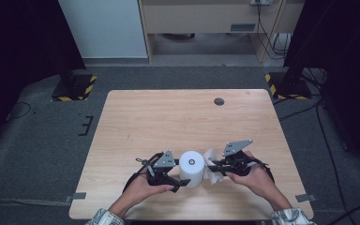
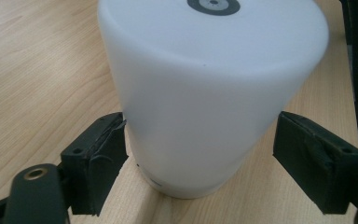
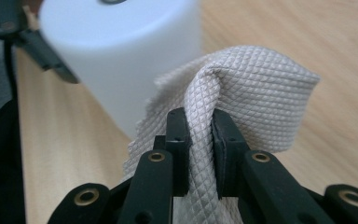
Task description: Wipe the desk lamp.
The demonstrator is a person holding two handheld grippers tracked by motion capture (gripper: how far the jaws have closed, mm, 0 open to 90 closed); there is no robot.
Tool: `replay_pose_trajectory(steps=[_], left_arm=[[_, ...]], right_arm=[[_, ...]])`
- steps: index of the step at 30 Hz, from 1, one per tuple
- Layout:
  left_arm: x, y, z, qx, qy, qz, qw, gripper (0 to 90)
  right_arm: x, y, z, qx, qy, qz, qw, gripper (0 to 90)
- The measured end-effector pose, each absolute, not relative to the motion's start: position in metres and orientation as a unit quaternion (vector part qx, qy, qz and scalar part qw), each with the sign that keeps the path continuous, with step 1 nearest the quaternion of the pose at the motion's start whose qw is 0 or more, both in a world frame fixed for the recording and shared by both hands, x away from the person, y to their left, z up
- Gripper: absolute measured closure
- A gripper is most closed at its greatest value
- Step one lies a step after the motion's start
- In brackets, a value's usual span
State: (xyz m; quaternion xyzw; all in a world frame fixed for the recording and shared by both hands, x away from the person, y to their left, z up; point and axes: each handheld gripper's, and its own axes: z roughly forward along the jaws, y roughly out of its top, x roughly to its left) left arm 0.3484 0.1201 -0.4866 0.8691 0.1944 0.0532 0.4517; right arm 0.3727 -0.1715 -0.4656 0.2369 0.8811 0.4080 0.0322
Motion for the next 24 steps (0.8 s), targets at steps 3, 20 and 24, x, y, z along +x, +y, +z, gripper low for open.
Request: replay_pose_trajectory(steps=[3, 20, 24], left_arm=[[0.347, 0.125, -0.486, 0.868, 0.196, 0.050, 0.453, 14.9], [0.372, 0.183, -0.496, 0.850, 0.295, 0.114, 0.421, 15.1], [0.376, 0.186, -0.499, 0.845, 0.316, 0.128, 0.412, 15.7]], right_arm=[[0.384, -0.178, -0.460, 0.251, 0.877, 0.408, 0.048, 79.1], [0.472, -0.116, -0.467, 0.260, 0.891, 0.369, 0.048, 78.3], [0.487, -0.099, -0.472, 0.259, 0.895, 0.363, 0.031, 77.6]])
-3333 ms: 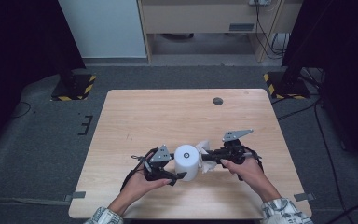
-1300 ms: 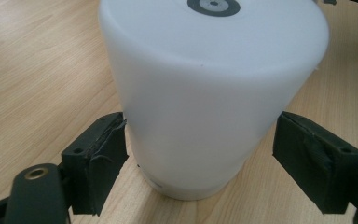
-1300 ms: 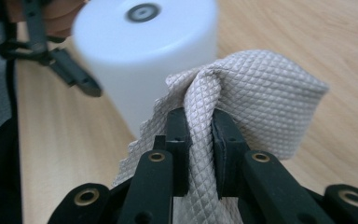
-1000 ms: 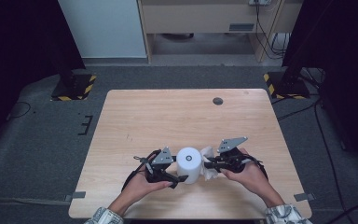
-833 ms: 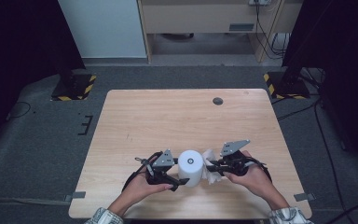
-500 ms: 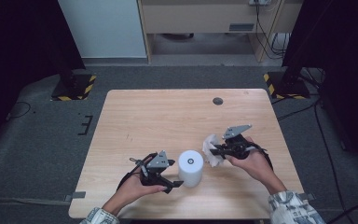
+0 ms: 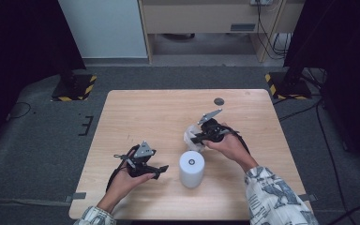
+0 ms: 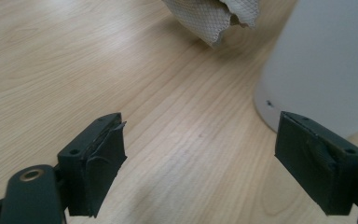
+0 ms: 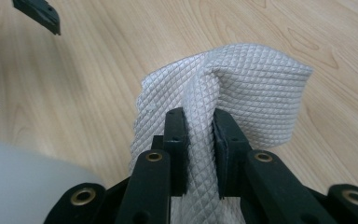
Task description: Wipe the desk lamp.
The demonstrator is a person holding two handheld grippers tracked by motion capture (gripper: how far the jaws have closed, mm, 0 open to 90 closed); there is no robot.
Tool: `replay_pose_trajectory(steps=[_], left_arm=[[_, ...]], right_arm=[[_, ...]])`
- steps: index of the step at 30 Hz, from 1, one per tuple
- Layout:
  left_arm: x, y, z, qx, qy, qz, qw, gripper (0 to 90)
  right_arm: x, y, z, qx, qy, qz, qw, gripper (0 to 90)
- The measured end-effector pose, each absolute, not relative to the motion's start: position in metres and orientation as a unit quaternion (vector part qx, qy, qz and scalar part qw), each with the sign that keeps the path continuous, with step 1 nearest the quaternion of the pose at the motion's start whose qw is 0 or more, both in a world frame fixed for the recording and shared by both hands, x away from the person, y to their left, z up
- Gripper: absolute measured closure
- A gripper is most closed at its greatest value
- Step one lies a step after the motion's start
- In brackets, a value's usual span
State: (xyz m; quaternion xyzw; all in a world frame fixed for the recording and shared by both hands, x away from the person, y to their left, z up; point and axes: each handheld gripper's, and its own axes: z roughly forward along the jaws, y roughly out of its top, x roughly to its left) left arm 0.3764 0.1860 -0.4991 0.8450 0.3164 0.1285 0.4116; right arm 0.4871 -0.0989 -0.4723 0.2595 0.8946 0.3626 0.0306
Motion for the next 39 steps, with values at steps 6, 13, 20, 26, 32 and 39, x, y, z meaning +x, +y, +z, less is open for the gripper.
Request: replay_pose_trajectory(steps=[6, 13, 20, 26, 32, 39], left_arm=[[0.380, 0.187, -0.500, 0.840, 0.328, 0.136, 0.411, 16.1], [0.380, 0.188, -0.500, 0.837, 0.336, 0.141, 0.408, 16.4], [0.381, 0.187, -0.501, 0.837, 0.338, 0.142, 0.407, 16.5], [0.382, 0.188, -0.498, 0.833, 0.340, 0.147, 0.410, 16.3], [0.395, 0.189, -0.489, 0.824, 0.345, 0.153, 0.422, 16.7], [0.430, 0.176, -0.474, 0.837, 0.331, 0.136, 0.413, 14.4]], right_arm=[[0.501, -0.076, -0.471, 0.253, 0.903, 0.346, 0.031, 77.8], [0.504, -0.045, -0.468, 0.234, 0.911, 0.338, 0.024, 77.7], [0.504, -0.033, -0.465, 0.220, 0.909, 0.355, 0.016, 60.8], [0.502, -0.035, -0.455, 0.219, 0.903, 0.369, 0.017, 49.6], [0.500, -0.059, -0.436, 0.234, 0.890, 0.390, 0.045, 44.5], [0.487, -0.107, -0.428, 0.264, 0.872, 0.401, 0.096, 33.6]])
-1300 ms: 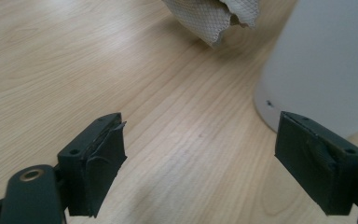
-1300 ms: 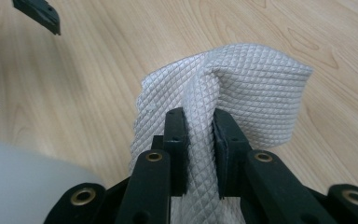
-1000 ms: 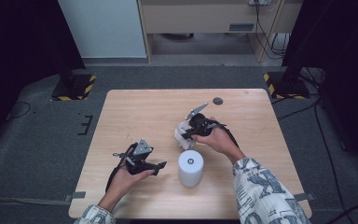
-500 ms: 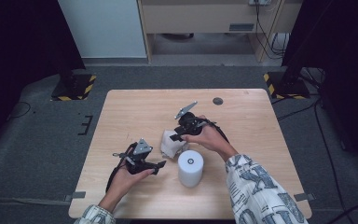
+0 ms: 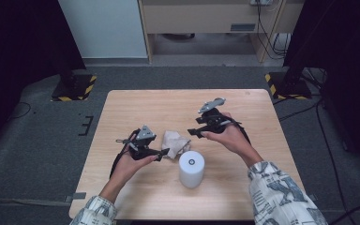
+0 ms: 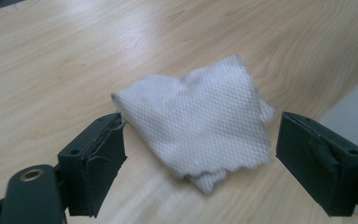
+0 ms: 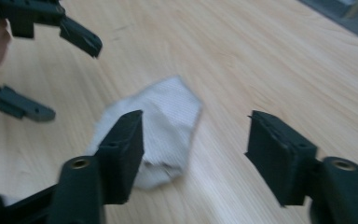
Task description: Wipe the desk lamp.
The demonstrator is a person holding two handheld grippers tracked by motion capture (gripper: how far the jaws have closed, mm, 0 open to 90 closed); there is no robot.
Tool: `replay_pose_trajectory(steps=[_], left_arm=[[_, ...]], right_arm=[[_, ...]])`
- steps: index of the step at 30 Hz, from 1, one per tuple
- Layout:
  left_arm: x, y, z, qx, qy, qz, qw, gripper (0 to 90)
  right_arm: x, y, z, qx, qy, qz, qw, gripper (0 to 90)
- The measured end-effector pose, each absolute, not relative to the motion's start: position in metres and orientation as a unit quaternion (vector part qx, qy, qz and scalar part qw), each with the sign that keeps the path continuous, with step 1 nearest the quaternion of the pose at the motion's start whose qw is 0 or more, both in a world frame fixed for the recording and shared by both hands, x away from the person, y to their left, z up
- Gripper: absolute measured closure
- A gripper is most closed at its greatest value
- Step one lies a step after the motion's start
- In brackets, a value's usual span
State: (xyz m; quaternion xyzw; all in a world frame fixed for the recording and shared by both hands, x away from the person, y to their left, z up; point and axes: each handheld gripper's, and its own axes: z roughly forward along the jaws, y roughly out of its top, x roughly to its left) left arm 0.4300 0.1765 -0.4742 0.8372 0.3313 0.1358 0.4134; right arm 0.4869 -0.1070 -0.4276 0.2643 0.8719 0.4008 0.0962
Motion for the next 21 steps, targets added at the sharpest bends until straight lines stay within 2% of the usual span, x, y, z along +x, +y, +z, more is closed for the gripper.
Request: replay_pose_trajectory(steps=[6, 12, 21], left_arm=[[0.458, 0.161, -0.474, 0.855, 0.322, 0.121, 0.388, 13.5], [0.472, 0.140, -0.481, 0.865, 0.314, 0.115, 0.373, 12.5], [0.481, 0.127, -0.504, 0.878, 0.322, 0.094, 0.342, 12.3]], right_arm=[[0.466, -0.148, -0.441, 0.298, 0.861, 0.395, 0.119, 28.4], [0.443, -0.182, -0.462, 0.337, 0.845, 0.395, 0.124, 24.5], [0.409, -0.200, -0.488, 0.344, 0.837, 0.409, 0.118, 20.1]])
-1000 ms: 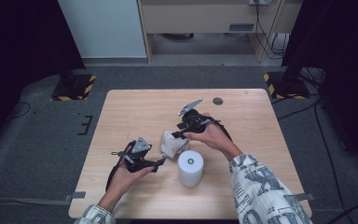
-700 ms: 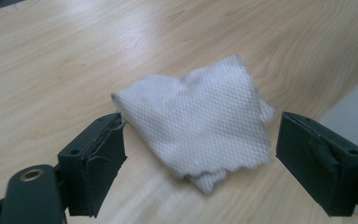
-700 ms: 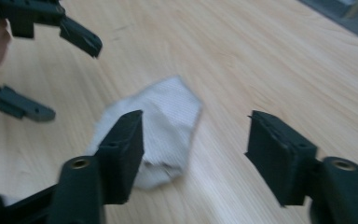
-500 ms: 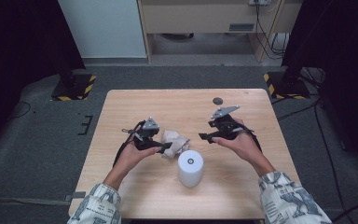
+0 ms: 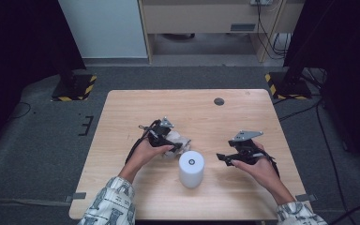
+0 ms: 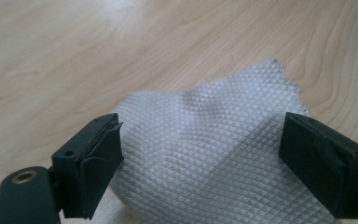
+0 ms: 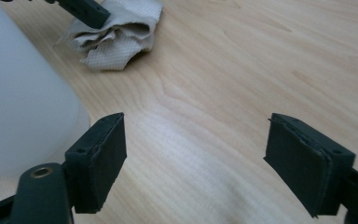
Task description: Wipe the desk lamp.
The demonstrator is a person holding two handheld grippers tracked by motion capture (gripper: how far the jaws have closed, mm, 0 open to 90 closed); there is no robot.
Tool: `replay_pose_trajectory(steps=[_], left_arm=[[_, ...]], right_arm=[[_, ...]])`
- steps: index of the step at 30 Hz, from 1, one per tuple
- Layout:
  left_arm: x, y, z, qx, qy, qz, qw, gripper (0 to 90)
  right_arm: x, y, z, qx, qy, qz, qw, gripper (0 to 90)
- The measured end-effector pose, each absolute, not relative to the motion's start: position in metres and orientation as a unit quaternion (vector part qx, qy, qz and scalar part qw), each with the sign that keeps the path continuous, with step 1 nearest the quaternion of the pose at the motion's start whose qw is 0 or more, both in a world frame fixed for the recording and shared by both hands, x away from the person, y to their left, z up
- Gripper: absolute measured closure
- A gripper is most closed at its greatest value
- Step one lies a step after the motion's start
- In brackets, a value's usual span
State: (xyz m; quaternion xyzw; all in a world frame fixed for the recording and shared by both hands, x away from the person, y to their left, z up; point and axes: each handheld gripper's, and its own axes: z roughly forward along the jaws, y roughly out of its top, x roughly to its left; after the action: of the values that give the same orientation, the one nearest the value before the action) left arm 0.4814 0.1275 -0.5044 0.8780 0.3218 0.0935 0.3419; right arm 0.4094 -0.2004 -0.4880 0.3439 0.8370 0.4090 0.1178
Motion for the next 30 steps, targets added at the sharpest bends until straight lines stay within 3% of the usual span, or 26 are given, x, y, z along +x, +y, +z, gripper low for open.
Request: replay_pose_trajectory(steps=[10, 15, 17, 21, 23, 30], left_arm=[[0.483, 0.123, -0.521, 0.884, 0.326, 0.082, 0.326, 13.7], [0.477, 0.124, -0.524, 0.884, 0.319, 0.105, 0.324, 18.3], [0.474, 0.125, -0.521, 0.885, 0.318, 0.107, 0.323, 26.3], [0.467, 0.128, -0.520, 0.881, 0.312, 0.103, 0.340, 64.0], [0.466, 0.130, -0.519, 0.881, 0.311, 0.095, 0.343, 75.0], [0.459, 0.137, -0.501, 0.874, 0.306, 0.096, 0.366, 77.3]], right_arm=[[0.400, -0.195, -0.488, 0.328, 0.841, 0.414, 0.116, 20.1], [0.394, -0.193, -0.485, 0.323, 0.840, 0.419, 0.117, 20.1], [0.391, -0.192, -0.484, 0.322, 0.839, 0.422, 0.118, 20.1], [0.385, -0.192, -0.480, 0.317, 0.839, 0.427, 0.118, 20.0], [0.382, -0.192, -0.479, 0.313, 0.839, 0.431, 0.114, 20.0], [0.368, -0.185, -0.474, 0.288, 0.840, 0.449, 0.097, 15.8]])
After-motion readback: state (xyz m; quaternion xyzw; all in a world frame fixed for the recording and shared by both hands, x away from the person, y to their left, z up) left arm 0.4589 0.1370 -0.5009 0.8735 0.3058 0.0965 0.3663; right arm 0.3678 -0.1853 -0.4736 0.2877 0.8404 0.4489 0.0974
